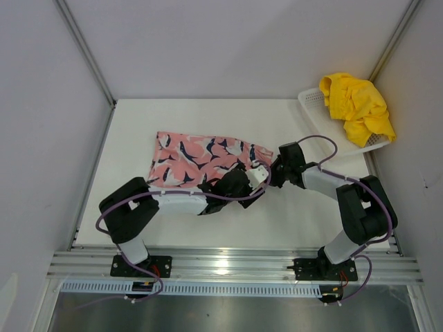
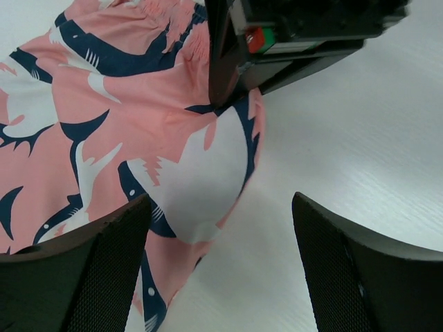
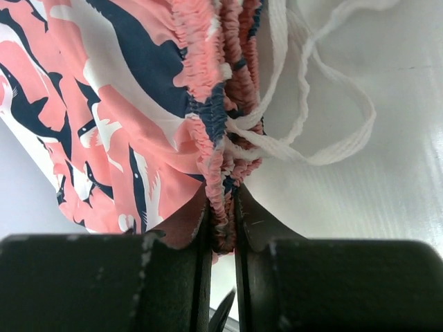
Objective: Fold and stack the shorts
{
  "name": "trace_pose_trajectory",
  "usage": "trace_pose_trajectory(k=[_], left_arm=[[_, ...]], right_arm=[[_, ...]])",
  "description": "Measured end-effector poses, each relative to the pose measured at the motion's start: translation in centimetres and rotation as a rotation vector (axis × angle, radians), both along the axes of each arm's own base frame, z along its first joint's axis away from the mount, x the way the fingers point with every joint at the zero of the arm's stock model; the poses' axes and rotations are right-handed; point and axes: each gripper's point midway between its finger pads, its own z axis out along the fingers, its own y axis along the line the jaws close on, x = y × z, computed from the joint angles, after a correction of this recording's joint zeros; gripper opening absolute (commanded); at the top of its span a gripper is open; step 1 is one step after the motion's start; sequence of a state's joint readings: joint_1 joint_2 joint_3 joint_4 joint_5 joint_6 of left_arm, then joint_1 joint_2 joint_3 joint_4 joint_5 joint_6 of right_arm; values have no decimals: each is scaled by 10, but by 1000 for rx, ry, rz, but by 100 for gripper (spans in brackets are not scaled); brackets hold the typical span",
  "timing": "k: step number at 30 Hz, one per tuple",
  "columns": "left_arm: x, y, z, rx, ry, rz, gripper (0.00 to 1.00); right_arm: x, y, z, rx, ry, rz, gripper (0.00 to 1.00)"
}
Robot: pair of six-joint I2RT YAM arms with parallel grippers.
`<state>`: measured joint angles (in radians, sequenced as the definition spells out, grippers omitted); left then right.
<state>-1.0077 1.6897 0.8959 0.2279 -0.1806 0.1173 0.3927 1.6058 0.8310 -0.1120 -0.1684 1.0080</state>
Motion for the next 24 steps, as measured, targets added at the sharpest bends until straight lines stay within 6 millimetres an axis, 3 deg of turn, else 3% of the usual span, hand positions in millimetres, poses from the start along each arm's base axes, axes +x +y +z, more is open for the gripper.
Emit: trace_pose_trajectory(k=[8, 11, 12, 13, 14, 15, 16, 17, 19, 22, 24], left_arm=[[14, -3, -34, 78, -11, 31, 81], [19, -8, -39, 83, -13, 42, 55], [21, -10, -41, 84, -14, 46, 36], [22, -11, -42, 81, -14, 50, 29], [24, -12, -43, 85, -15, 53, 20], [26, -13, -44, 83, -13, 58, 0], [27, -13, -45, 80, -8, 65, 0], [29, -13, -46, 81, -9, 68, 0], [31, -13, -45, 72, -5, 70, 0], [33, -12, -45, 45, -1, 75, 0], [33, -9, -46, 34, 7, 81, 0]], right_arm=[[-10, 11, 7, 61, 31, 44, 1], [-13, 14, 9, 78, 39, 57, 3], [-14, 15, 9, 83, 41, 61, 5], [-14, 15, 10, 86, 42, 64, 6], [-15, 16, 10, 89, 44, 67, 13], [-15, 16, 10, 91, 45, 68, 16], [-15, 16, 10, 93, 45, 68, 21], [-15, 16, 11, 95, 45, 68, 40], [-14, 16, 12, 107, 45, 65, 59], [-11, 15, 13, 120, 36, 62, 70], [-11, 15, 12, 127, 34, 58, 71]])
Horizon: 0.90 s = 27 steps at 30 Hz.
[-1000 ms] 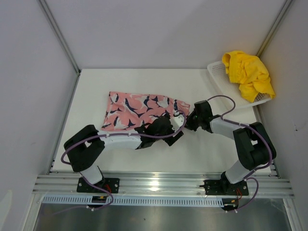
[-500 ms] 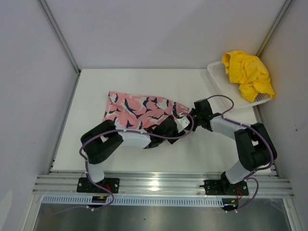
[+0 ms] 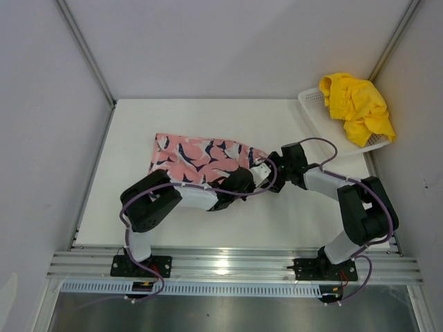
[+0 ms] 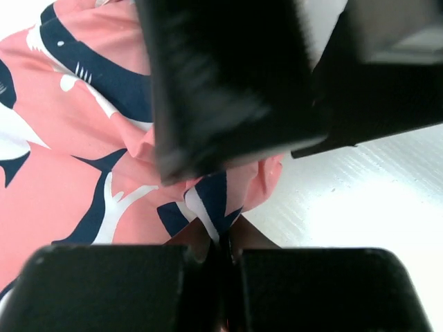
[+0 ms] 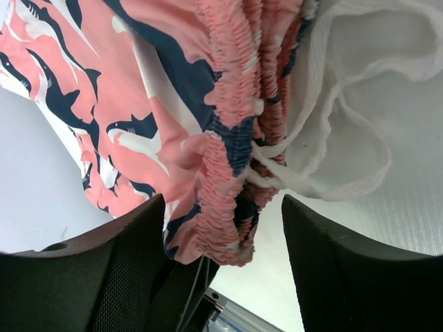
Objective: Fold and stack the shorts
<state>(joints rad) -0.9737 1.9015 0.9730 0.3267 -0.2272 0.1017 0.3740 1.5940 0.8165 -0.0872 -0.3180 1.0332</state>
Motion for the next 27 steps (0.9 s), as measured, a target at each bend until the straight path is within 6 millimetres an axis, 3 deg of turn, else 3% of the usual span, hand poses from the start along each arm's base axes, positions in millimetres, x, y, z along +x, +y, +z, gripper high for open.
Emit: trace_pose_trajectory(k=[12, 14, 17, 18, 19, 20, 21, 22, 25, 27], left_arm=[[-8, 9, 10, -60, 31, -3, 0], [-10, 9, 12, -74, 33, -7, 0], [-14, 9, 13, -87, 46, -17, 1], [-15, 9, 12, -89, 51, -22, 6], [-17, 9, 11, -93, 58, -28, 20], [-19, 8, 10, -97, 67, -36, 26], [-21, 7, 9, -104, 74, -43, 33], [-24, 7, 9, -118, 84, -54, 47], [-38, 8, 11, -181, 137, -102, 63], [-43, 11, 18, -245, 177, -120, 68]], right_arm=[[19, -4, -22, 86, -19, -45, 66], [25, -2, -23, 100, -37, -48, 59], [30, -1, -28, 112, -49, -56, 37], [31, -1, -30, 114, -46, -58, 19], [30, -1, -32, 114, -45, -59, 9], [30, -2, -33, 112, -43, -58, 3], [29, -3, -34, 107, -41, -57, 0], [30, -4, -34, 103, -41, -57, 0], [30, -10, -36, 57, -34, -32, 0], [31, -16, -35, 19, -33, -11, 0]])
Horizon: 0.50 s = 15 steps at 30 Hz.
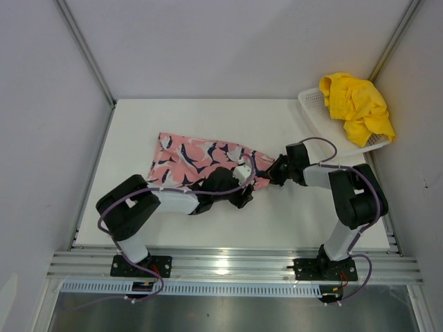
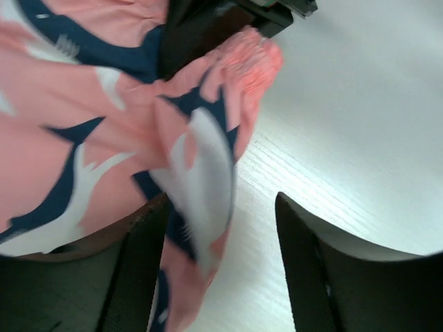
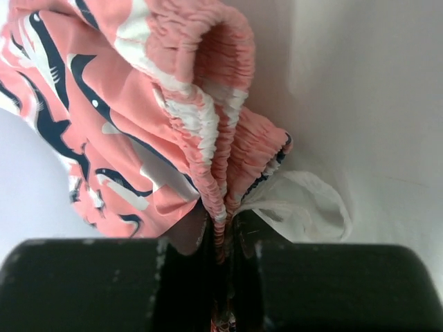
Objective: Fold and stack the shorts
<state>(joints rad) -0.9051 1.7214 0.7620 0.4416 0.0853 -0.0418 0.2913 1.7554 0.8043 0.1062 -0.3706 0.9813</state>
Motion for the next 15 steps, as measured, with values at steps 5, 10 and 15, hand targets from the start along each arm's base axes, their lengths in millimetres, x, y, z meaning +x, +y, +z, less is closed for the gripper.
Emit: trace_pose_trajectory(k=[5, 10, 15], left_arm=[[24, 29, 49, -194, 38, 93, 70], [61, 64, 91, -337, 39, 247, 51], [84, 86, 76, -316, 122, 361, 18]], right_arm=[[-2, -24, 13, -125, -38, 59, 0], [-16, -40, 18, -230, -53, 121, 0], [-21, -56, 19, -352, -32, 173, 0]])
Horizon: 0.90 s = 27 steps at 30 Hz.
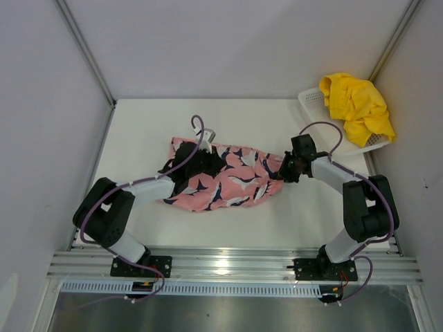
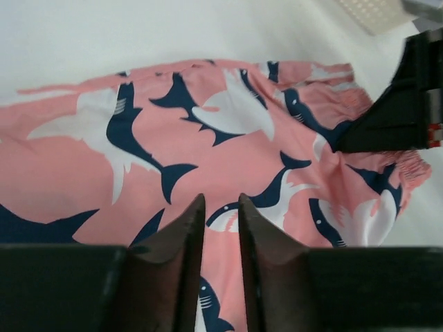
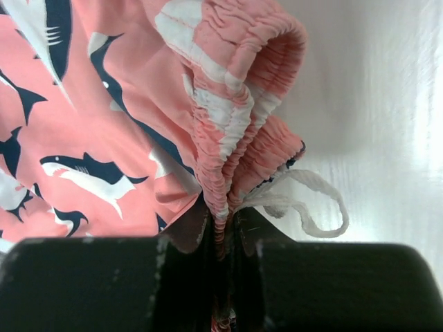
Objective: Fold and stack the shorts
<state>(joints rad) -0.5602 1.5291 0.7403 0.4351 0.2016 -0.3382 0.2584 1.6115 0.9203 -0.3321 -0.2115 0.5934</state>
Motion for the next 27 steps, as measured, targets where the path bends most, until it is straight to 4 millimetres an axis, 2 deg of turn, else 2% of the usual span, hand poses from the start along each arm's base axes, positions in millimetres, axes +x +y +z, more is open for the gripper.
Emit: trace_pose_trajectory(k=[5, 9, 17, 21, 27], left_arm=[[-1, -2, -37, 41, 109, -2, 0], [-9, -4, -67, 65, 189, -23, 0], [-23, -19, -87, 79, 236, -62, 0], [-28, -28, -107, 98, 278, -63, 0], [-18, -51, -107, 87, 267, -25, 0]], right_arm=[[11, -5, 21, -76, -42, 41, 0], [20, -6, 43, -128, -83, 72, 0], [38, 0, 90, -196, -170, 121, 3], [42, 14, 113, -199, -211, 160, 3], [38, 55, 146, -158, -282, 247, 4]])
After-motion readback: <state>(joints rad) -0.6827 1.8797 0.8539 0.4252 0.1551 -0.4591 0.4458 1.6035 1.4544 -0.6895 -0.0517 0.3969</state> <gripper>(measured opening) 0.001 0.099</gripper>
